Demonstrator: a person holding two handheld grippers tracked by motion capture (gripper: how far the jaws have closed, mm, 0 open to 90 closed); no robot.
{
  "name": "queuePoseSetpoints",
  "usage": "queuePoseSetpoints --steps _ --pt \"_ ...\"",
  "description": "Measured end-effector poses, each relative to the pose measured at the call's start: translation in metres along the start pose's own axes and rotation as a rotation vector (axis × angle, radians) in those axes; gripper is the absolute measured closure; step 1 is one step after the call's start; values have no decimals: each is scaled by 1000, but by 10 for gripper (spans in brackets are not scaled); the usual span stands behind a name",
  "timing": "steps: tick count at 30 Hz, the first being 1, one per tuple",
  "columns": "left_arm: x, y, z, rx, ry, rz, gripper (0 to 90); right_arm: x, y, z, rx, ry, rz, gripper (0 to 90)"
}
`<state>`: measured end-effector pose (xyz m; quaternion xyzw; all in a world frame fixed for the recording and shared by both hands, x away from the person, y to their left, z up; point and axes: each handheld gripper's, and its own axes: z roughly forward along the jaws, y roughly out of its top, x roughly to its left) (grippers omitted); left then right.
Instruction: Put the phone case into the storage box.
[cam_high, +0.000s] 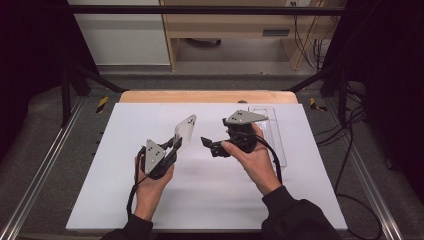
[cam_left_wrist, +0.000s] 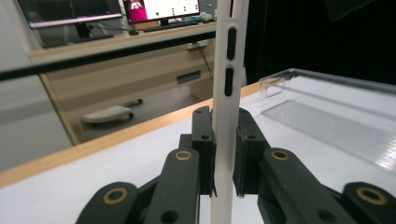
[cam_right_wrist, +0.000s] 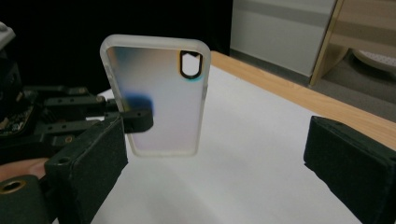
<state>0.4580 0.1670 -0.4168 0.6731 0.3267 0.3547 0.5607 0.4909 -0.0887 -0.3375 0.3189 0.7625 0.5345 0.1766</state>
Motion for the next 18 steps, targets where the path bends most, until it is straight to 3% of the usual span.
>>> queuePoseSetpoints --steps 4,8,14,18 --pt "0 0 -1 15 19 0 807 4 -3 3 -48 -18 16 60" --pt "0 0 -3 18 12 -24 807 4 -6 7 -71 -23 39 60" --pt "1 0 -2 19 -25 -106 807 8 -7 11 -88 -36 40 49" --pt "-1 0 -1 33 -49 -125 807 12 -8 12 -86 -39 40 48"
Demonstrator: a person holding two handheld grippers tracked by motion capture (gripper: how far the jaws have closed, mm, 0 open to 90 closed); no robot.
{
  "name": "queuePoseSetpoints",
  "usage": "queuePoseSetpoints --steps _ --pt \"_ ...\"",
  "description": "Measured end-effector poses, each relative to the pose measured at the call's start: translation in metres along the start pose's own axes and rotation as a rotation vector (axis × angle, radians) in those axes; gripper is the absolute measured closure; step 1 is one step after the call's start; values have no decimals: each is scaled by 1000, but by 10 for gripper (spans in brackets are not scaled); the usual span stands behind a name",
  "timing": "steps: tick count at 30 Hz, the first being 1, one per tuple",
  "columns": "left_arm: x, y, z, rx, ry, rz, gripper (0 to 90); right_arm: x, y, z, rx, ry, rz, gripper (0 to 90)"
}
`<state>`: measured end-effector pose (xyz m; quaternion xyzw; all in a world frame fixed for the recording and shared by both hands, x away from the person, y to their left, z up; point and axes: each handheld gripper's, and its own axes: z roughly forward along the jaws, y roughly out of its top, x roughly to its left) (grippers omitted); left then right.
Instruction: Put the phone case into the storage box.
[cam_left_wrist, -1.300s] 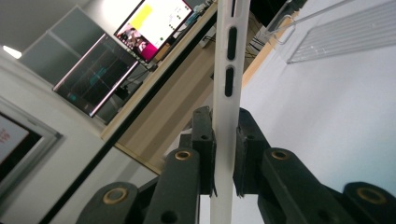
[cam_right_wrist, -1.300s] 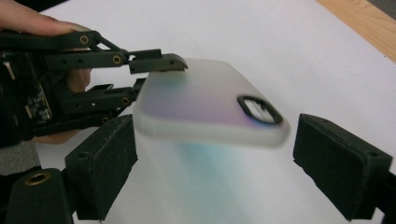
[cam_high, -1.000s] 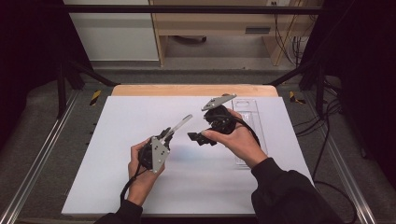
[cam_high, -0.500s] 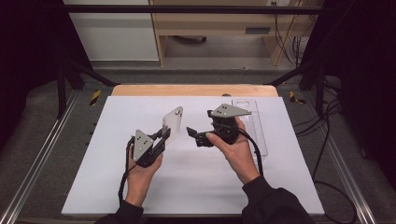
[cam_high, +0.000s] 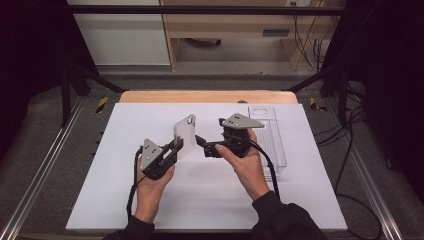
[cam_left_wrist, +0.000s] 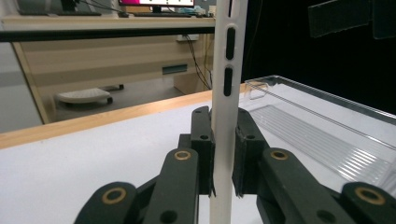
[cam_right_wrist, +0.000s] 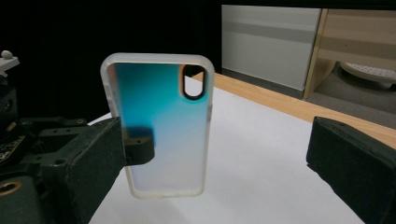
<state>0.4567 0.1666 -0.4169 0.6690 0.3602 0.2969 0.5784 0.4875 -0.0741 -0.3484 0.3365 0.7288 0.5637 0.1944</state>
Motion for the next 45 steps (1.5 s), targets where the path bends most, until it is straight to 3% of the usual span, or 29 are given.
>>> queuePoseSetpoints --steps 4,19,29,38,45 --pt "-1 -1 1 4 -27 -37 807 3 -1 3 -2 1 -3 50" --pt "-8 -2 3 8 -60 -76 807 17 -5 20 -35 9 27 53" --pt "-11 -3 5 11 -70 -76 807 19 -7 30 -54 14 49 58" --pt "-16 -3 6 21 -76 -50 807 24 -10 39 -66 23 62 66" --pt "-21 -6 7 24 -65 -46 807 23 -11 42 -68 13 62 83"
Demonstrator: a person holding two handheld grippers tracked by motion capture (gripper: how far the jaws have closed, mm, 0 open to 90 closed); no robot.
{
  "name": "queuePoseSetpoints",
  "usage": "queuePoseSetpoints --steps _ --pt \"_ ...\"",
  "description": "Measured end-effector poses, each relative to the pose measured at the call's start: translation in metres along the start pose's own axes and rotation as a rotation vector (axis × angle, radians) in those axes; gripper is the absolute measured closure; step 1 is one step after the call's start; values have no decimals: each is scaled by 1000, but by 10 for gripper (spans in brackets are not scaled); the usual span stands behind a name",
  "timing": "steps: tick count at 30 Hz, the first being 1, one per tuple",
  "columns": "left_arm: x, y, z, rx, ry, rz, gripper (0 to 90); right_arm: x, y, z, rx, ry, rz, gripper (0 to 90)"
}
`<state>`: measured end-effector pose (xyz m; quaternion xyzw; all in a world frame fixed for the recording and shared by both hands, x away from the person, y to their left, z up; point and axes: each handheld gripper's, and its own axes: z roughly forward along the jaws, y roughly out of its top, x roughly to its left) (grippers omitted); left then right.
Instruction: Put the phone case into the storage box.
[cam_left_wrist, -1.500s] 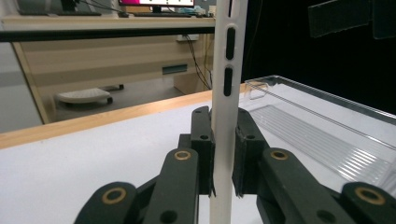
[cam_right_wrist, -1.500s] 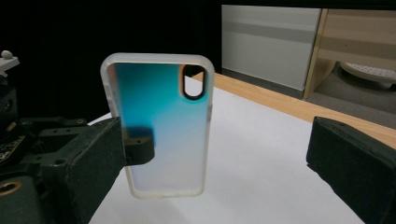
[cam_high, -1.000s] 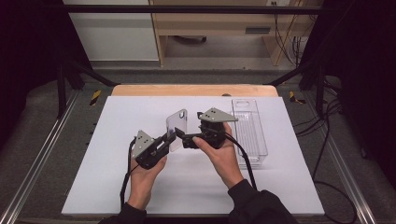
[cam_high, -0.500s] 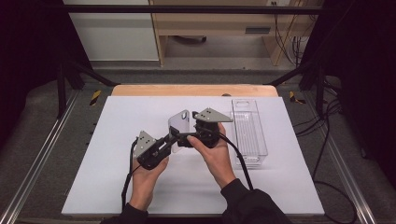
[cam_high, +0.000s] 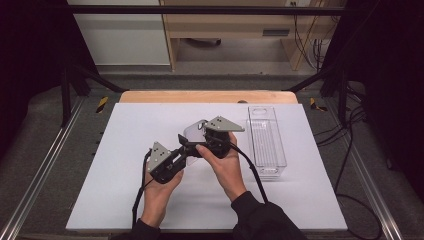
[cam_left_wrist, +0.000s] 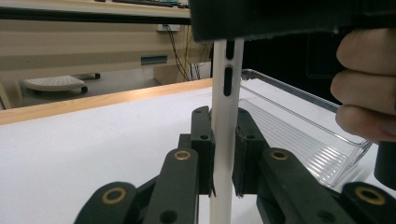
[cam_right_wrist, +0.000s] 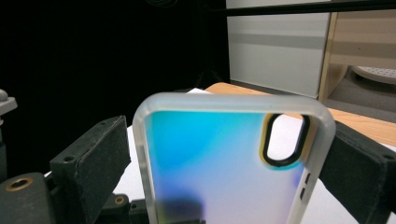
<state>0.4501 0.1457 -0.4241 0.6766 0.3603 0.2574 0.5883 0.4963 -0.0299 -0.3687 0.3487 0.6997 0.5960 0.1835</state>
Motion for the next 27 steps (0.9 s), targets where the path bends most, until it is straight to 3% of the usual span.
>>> queuePoseSetpoints --steps 9,27 --pt "-3 -2 0 0 15 2 806 5 -4 3 -13 -56 -10 90" --pt "-2 -1 -1 -11 25 -2 807 6 -7 5 -10 -65 10 142"
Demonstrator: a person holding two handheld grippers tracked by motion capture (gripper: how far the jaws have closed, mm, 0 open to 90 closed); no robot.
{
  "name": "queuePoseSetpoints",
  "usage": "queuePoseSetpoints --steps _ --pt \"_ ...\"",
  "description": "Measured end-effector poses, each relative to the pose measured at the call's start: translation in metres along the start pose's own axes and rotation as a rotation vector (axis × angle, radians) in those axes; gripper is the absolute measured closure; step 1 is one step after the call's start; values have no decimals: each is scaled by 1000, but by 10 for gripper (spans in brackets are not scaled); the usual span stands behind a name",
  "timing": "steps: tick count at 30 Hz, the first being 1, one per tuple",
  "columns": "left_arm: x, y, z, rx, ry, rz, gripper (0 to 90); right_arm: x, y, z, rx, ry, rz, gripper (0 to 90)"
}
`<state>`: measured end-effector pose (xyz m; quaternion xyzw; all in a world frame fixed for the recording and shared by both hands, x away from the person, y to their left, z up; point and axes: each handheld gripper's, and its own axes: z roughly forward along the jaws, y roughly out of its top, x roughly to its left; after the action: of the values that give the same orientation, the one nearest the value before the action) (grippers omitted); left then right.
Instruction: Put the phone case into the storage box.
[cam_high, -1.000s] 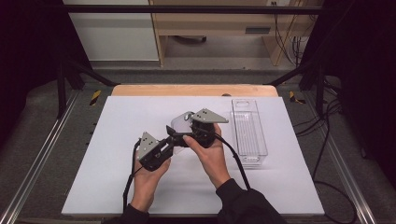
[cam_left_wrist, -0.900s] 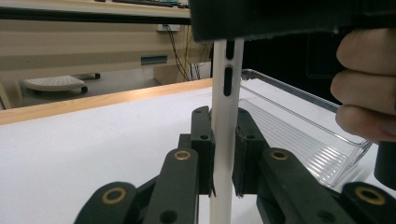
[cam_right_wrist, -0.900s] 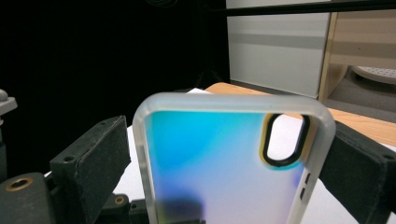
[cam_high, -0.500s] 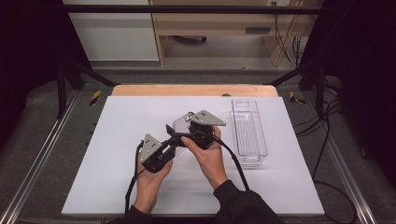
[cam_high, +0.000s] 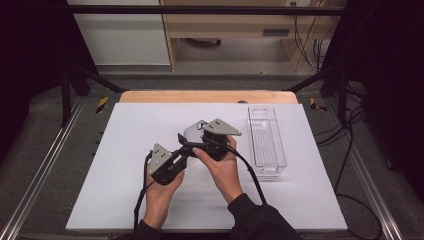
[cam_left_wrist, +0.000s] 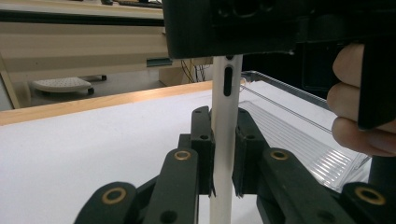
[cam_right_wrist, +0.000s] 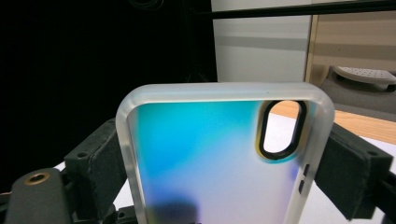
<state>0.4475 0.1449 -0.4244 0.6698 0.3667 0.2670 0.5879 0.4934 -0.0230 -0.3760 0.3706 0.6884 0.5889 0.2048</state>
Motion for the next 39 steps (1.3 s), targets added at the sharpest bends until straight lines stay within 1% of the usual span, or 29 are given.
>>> queuePoseSetpoints --steps 3,10,17,24,27,30,32,37,39 --pt "0 0 0 2 3 3 807 1 0 0 -3 -11 -10 153" --pt "-1 -1 1 7 9 10 806 2 1 -1 -2 -29 -11 164" --pt "0 -2 1 9 2 14 806 3 1 -2 14 -41 -15 175" --pt "1 -5 2 5 1 18 804 1 2 1 49 -46 13 178" --pt "0 -4 1 -10 2 40 791 2 4 1 50 -51 15 178" --pt "-2 -5 -2 -22 5 69 717 2 8 -1 45 -72 13 178" --pt "-2 -6 -4 -22 17 91 645 -1 13 -3 41 -85 7 178" --pt "-1 -10 -9 -25 61 106 439 -12 25 -11 28 -117 -2 179" --pt "1 -11 -13 -28 73 109 390 -16 28 -15 23 -127 0 179"
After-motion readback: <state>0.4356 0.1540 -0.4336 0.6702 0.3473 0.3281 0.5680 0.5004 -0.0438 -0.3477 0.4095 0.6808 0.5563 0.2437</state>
